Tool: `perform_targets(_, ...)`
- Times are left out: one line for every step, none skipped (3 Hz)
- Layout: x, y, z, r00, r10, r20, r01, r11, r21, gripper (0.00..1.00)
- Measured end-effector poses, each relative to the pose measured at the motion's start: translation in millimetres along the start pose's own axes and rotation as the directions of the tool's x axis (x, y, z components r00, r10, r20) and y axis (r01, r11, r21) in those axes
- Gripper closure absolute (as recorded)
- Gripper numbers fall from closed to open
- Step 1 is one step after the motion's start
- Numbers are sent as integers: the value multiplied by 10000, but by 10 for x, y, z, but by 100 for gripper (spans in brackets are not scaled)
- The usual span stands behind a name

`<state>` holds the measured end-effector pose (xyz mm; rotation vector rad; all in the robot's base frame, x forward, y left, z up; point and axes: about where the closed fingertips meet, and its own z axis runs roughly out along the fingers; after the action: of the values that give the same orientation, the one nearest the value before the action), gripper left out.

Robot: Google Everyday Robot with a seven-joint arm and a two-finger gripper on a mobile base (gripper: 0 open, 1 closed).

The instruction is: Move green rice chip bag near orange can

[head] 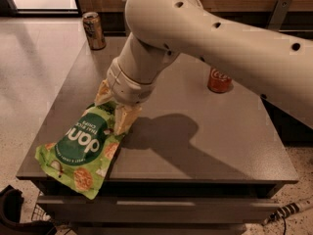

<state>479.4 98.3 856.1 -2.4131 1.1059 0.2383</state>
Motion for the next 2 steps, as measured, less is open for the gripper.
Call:
perform_targets(-17,1,-1,10000,-33,-10,33,10000,3,71)
perform_targets(-37,3,-2,10000,-71,-23,71,10000,-4,99)
